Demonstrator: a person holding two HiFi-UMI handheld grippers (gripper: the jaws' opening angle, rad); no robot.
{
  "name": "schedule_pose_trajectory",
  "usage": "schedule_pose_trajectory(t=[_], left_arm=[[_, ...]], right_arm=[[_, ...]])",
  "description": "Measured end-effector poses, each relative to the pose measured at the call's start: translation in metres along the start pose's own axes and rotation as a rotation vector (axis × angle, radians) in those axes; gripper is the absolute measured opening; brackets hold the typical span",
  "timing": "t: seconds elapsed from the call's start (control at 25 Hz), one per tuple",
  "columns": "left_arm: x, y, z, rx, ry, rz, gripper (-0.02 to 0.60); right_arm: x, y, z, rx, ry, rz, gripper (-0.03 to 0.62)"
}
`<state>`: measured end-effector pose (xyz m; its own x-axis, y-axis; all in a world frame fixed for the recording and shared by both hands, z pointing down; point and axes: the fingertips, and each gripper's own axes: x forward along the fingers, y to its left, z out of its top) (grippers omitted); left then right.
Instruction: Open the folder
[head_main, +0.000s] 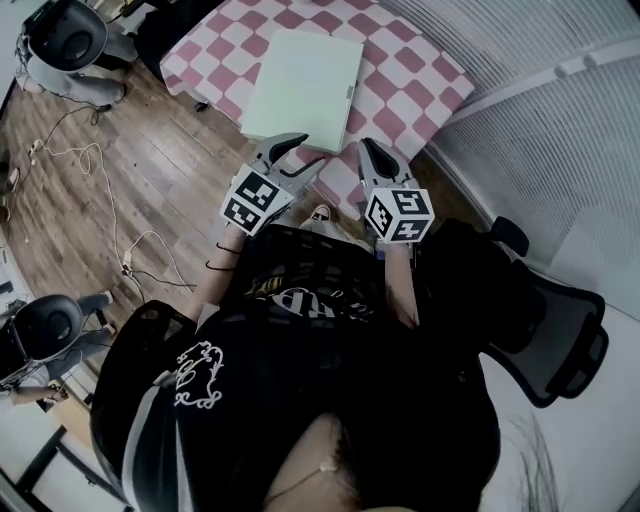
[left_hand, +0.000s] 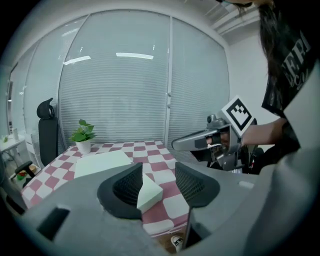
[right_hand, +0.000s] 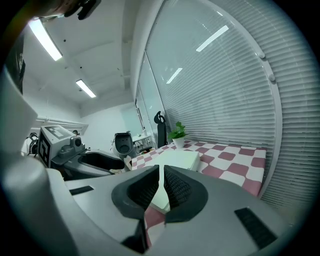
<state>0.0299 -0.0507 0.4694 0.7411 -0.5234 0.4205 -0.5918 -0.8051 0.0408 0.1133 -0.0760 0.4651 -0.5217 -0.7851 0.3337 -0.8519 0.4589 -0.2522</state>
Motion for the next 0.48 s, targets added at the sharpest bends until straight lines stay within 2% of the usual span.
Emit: schedule_pose_trajectory(t=[0.28,0.48], left_arm=[[0.037,0.007,-0.024,0.186,0.166,-0.062,0.236],[0.058,0.010,-0.048,0.407,0.304,-0.114,0.245]], right_arm=[[0.007,-0.010,-0.014,0.056,0.040,0.001,0.032],[0.012,-0.014,-0.037,0.126,0.088,-0.009,0.034]])
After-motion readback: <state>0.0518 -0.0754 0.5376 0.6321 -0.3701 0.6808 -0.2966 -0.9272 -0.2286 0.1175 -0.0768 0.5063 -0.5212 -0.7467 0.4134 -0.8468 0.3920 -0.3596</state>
